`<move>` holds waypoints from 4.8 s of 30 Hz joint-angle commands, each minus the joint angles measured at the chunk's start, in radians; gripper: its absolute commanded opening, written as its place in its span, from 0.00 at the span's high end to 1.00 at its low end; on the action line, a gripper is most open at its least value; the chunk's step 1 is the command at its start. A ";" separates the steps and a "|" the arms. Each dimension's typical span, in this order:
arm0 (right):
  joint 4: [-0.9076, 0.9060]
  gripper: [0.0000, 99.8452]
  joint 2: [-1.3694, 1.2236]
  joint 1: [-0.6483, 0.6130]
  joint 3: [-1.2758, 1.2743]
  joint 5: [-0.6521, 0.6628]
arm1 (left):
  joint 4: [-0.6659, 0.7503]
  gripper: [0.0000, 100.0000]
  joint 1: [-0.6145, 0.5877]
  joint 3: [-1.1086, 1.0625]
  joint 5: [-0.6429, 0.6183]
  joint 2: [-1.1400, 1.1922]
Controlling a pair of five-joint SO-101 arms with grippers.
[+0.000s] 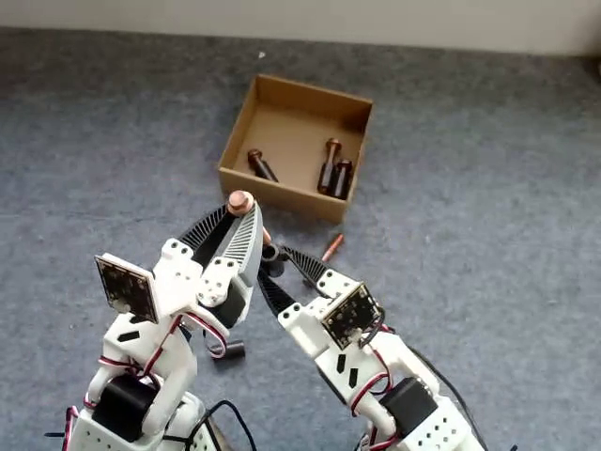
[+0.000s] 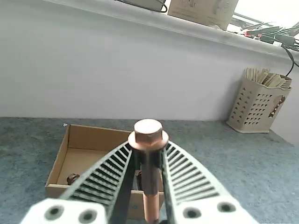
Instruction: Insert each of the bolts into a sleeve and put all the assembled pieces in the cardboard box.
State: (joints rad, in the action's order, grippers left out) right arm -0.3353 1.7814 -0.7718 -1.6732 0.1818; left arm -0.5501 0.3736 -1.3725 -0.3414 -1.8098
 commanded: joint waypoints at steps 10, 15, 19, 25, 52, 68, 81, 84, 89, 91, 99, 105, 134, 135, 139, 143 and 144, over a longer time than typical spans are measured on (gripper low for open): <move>0.031 1.00 0.024 -0.005 -0.102 0.009 | -0.041 0.99 0.019 0.130 -0.009 -0.005; 0.031 1.00 0.031 -0.005 -0.102 0.009 | -0.187 0.99 0.067 0.189 -0.009 -0.005; 0.031 1.00 0.033 -0.005 -0.102 0.009 | -0.241 0.99 0.082 0.193 -0.009 -0.005; 0.031 1.00 0.035 -0.010 -0.102 0.009 | -0.239 0.99 0.079 0.140 -0.011 -0.005; 0.031 1.00 0.035 -0.005 -0.102 0.094 | -0.103 0.99 0.111 -0.004 -0.008 -0.005; 0.031 1.00 0.033 -0.004 -0.102 -0.071 | -0.680 0.76 0.128 0.128 0.080 -0.005; -0.056 1.00 0.027 0.214 -0.102 -0.153 | -0.723 0.76 -0.248 0.189 0.150 -0.005; -0.131 1.00 0.024 0.232 -0.097 -0.189 | -0.680 0.76 -0.337 0.117 0.147 -0.005; -0.242 1.00 0.022 0.246 -0.054 -0.189 | -0.557 0.84 -0.447 -0.067 0.150 -0.005; -0.268 1.00 0.010 0.254 0.025 -0.189 | -0.502 0.91 -0.475 -0.128 0.150 -0.005; -0.242 1.00 -0.303 0.257 0.331 -0.189 | -0.304 0.98 -0.532 -0.325 0.150 -0.005; 0.104 1.00 -0.642 0.334 0.470 -0.183 | -0.290 0.98 -0.562 -0.323 0.150 -0.005; 0.694 0.97 -1.896 0.401 1.113 -0.061 | -0.290 0.98 -0.564 -0.323 0.150 -0.002; 0.661 0.94 -1.896 0.401 1.113 -0.061 | -0.290 0.98 -0.564 -0.323 0.150 -0.002; 0.602 0.85 -1.894 0.401 1.113 -0.061 | -0.290 0.98 -0.564 -0.323 0.150 -0.002; 0.598 0.85 -1.874 0.401 1.106 -0.061 | -0.290 0.98 -0.564 -0.323 0.150 -0.002; 0.595 0.85 -1.853 0.400 1.101 -0.061 | -0.290 0.98 -0.565 -0.323 0.150 -0.002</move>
State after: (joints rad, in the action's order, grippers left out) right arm 0.2662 -0.1366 -0.3775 -0.6206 0.1128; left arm -0.8615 -0.1818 -1.6763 -0.2018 -1.8113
